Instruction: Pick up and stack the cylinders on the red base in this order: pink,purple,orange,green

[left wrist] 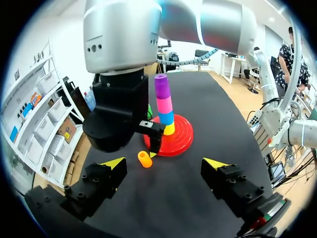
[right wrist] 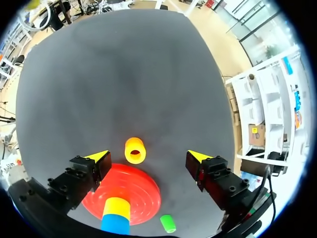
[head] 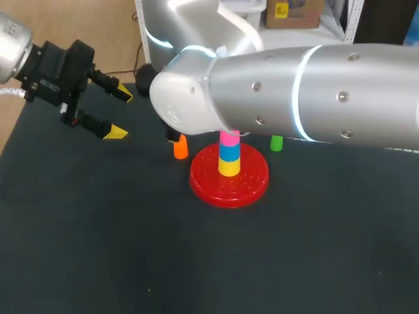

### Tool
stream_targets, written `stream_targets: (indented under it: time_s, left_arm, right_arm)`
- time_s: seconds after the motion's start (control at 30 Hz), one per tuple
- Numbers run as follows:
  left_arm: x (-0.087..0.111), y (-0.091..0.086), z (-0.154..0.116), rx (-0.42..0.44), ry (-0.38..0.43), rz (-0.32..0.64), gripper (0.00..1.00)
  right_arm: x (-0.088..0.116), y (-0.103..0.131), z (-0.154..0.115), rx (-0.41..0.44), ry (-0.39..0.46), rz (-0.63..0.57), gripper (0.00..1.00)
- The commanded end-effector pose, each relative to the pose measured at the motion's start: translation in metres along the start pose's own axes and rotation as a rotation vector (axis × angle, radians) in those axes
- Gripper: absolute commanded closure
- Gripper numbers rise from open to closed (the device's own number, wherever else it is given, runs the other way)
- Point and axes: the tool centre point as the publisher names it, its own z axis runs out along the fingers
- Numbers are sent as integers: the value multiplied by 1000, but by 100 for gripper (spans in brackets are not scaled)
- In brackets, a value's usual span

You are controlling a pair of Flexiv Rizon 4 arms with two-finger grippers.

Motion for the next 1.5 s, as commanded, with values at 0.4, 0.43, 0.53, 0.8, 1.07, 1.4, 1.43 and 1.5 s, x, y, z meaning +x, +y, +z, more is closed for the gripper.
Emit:
stream_targets:
  time_s: [0.4,0.43,0.53,0.8,1.07,1.4,1.43,1.5]
  left_arm:
    - [1,1,0,1,-2,2,0]
    - [1,1,0,1,-2,2,0]
    - [1,1,0,1,-2,2,0]
    - [1,1,0,1,-2,2,0]
    - [1,1,0,1,-2,2,0]
    - [1,1,0,1,-2,2,0]
    - [1,1,0,1,-2,2,0]
    - [1,1,0,1,-2,2,0]
  right_arm:
    - [6,6,8,-22,3,43,0]
    - [5,6,9,-16,3,44,0]
    - [3,7,10,-19,-2,47,0]
    - [0,10,13,-21,0,48,0]
    - [4,9,18,-43,13,64,0]
    - [5,14,23,-59,19,58,0]
    - [5,15,24,-59,22,57,0]
    - [6,16,26,-59,25,56,0]
